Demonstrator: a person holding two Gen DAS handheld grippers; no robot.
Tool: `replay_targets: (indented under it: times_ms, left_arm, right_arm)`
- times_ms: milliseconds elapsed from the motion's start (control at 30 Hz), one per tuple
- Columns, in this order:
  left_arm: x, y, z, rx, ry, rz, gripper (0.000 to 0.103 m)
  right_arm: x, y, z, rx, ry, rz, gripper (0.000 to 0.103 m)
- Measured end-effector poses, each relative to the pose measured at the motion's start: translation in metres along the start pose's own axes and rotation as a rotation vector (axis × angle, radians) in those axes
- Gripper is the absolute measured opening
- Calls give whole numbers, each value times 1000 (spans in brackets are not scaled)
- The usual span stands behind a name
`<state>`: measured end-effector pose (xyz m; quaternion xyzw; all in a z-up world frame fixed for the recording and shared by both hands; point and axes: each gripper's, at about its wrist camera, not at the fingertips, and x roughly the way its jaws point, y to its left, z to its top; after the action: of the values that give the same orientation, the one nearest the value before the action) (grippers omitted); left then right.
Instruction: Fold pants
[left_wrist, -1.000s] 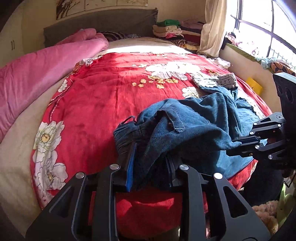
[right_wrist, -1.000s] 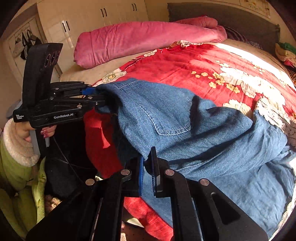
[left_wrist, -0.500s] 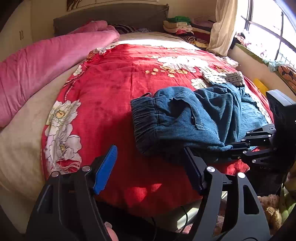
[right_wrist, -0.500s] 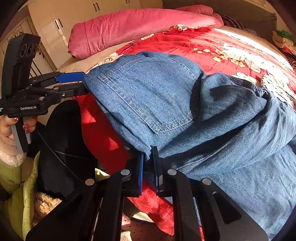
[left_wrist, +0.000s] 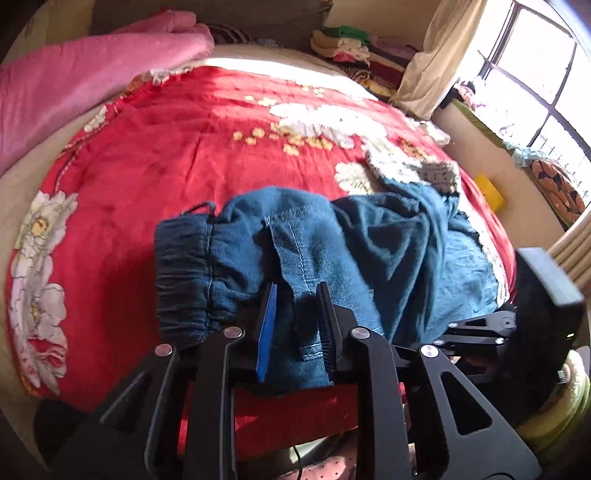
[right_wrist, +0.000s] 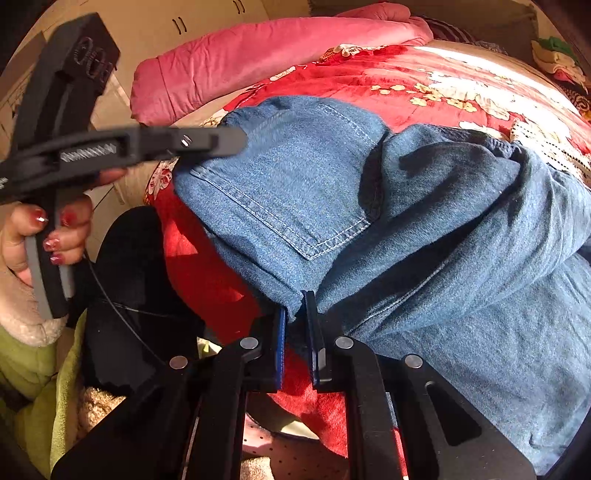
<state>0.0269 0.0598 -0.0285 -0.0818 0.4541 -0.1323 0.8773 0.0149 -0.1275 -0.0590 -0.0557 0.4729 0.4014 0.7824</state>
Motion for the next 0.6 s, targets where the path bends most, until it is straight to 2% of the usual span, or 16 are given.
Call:
replay_targets:
  times_ms: [33,100,200,267,367,467,600]
  left_arm:
    - [8,0,-4,9,18,19,14]
    - [17,2,-14,24,34,64,13]
    - [19,0,-20,62,19,88,13]
    - [20,-2,-21,83,15,102,13]
    - [21,3,-22,70,12,89,13]
    - [22,3,-22,70,8,83,13]
    - [26,2,-21,60,-1,76,13]
  right_arm:
    - [-5,-2,0,16,-4,14,19]
    - [-24,-5,0,53,-54,45,33]
    - [-50,-2,9,49,-157,34,39]
    - [-53,-1,18,39,-186,21,39]
    - [-33,-8,25,58,-135,-28,40]
    - [2,-26,21,132,-10,-65,40]
    - [10,-30,19,140,-15,-72,40]
